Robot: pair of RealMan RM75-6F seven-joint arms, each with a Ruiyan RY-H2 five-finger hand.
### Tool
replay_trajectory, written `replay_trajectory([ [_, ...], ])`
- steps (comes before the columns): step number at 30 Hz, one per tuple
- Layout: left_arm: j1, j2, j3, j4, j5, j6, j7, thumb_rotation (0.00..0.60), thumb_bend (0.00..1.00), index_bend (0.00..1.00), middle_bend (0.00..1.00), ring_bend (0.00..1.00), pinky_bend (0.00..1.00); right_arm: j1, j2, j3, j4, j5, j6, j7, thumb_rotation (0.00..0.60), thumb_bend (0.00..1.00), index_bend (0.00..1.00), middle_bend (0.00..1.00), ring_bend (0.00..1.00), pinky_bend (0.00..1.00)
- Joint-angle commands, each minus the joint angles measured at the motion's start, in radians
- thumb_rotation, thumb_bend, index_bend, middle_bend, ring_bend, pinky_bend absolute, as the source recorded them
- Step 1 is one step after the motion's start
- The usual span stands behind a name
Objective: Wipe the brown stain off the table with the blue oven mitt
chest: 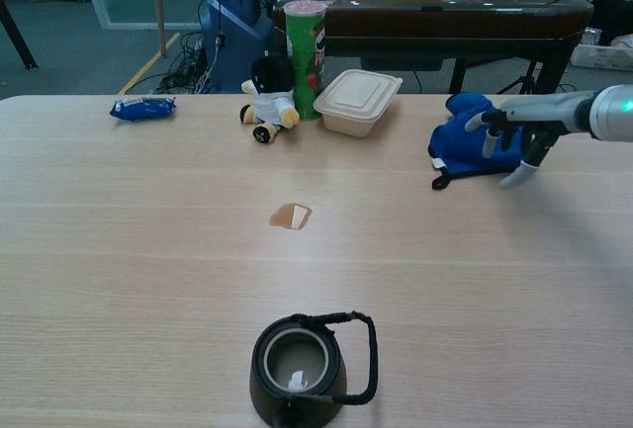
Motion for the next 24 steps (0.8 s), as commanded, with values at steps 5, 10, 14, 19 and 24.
replay_trajectory([
  [5, -0.001, 0.000, 0.001, 0.001, 0.004, 0.001, -0.006, 0.600, 0.30, 0.35, 0.32, 0.26, 0.26, -0.061, 0.145, -0.018, -0.178, -0.017, 0.148, -0.007, 0.600, 0.25, 0.04, 0.28, 0.25, 0.30],
  [10, 0.007, 0.002, 0.004, -0.001, 0.004, 0.010, -0.008, 0.600, 0.30, 0.35, 0.32, 0.26, 0.26, -0.023, 0.074, 0.002, -0.086, 0.057, 0.130, -0.129, 0.600, 0.24, 0.04, 0.24, 0.18, 0.27],
  [14, 0.012, 0.003, 0.006, -0.002, 0.002, 0.015, -0.007, 0.600, 0.30, 0.35, 0.32, 0.26, 0.26, 0.026, -0.020, 0.019, 0.042, 0.127, 0.089, -0.215, 0.600, 0.16, 0.04, 0.18, 0.10, 0.17],
  [19, 0.017, 0.004, 0.006, -0.002, -0.007, 0.016, -0.003, 0.600, 0.30, 0.35, 0.32, 0.26, 0.26, 0.087, -0.132, 0.039, 0.212, 0.190, 0.029, -0.273, 0.600, 0.13, 0.00, 0.11, 0.05, 0.12],
  [24, 0.017, 0.002, 0.006, 0.000, -0.020, 0.007, 0.005, 0.600, 0.30, 0.35, 0.32, 0.26, 0.26, 0.156, -0.239, 0.060, 0.401, 0.235, -0.078, -0.271, 0.600, 0.13, 0.00, 0.10, 0.05, 0.10],
])
